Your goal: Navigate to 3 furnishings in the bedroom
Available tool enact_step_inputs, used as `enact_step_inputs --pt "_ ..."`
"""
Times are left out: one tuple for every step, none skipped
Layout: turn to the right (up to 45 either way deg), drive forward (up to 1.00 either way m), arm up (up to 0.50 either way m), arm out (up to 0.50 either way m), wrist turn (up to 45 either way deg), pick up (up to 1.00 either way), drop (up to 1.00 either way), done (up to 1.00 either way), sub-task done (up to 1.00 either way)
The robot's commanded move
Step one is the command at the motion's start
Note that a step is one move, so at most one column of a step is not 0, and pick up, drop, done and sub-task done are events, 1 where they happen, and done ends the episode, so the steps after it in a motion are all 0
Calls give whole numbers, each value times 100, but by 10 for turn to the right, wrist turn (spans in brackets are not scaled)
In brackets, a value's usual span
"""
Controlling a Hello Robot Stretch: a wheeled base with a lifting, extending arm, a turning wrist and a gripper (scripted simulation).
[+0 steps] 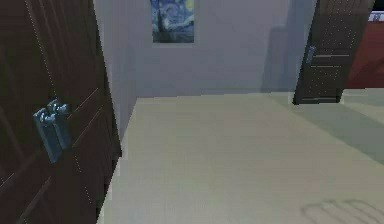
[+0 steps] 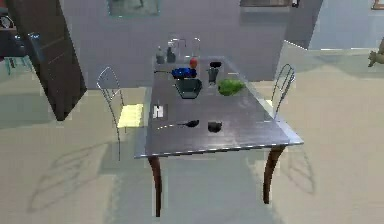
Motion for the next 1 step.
enact_step_inputs --pt "0 40 0 0 0 0 0 0 0"
